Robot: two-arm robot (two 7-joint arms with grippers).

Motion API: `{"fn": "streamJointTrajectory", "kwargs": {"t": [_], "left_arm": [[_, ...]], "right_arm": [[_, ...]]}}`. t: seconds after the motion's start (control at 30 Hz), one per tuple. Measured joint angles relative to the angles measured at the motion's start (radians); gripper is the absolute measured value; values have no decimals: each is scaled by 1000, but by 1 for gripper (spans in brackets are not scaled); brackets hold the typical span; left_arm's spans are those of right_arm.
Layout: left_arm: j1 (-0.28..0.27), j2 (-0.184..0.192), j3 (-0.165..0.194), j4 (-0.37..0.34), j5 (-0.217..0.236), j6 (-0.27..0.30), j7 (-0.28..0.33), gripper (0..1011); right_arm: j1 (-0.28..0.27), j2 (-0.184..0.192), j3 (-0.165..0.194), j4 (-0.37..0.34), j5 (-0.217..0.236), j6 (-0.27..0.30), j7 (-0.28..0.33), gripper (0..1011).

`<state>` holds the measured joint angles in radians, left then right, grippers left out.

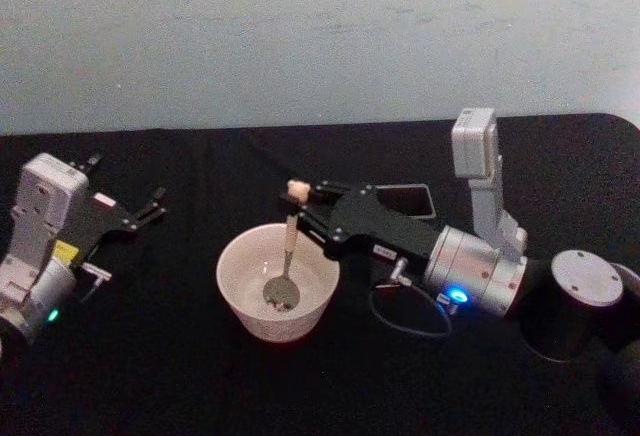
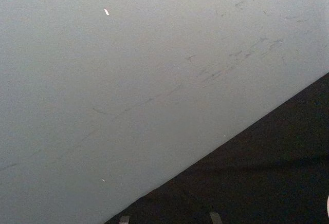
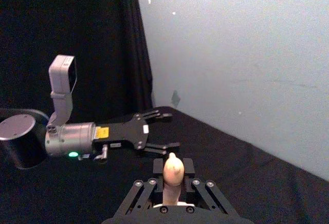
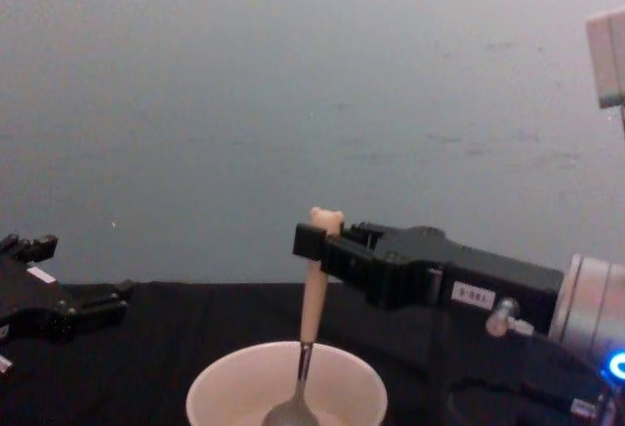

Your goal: Pick up the stirring spoon with one hand, stir inside the cup, then place it back in its original position.

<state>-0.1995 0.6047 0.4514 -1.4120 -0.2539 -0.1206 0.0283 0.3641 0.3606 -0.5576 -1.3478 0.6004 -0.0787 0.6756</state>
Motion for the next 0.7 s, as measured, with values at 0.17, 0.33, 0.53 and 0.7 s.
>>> {"fn": "streamJointTrajectory", "kwargs": {"t": [0.17,0.33,0.53,0.7], "left_arm": [[0,0,0,0,0,0,0,1001],[0,0,0,0,0,0,0,1001],[0,0,0,0,0,0,0,1001],[0,0,0,0,0,0,0,1001]], "right_arm": [[2,-9,-18,9,-8,0,6,215],[10,-22,-33,24,-17,-1,8,215],[25,-42,-46,50,-30,-3,5,215],[48,-69,-51,93,-43,-7,-5,215]]}}
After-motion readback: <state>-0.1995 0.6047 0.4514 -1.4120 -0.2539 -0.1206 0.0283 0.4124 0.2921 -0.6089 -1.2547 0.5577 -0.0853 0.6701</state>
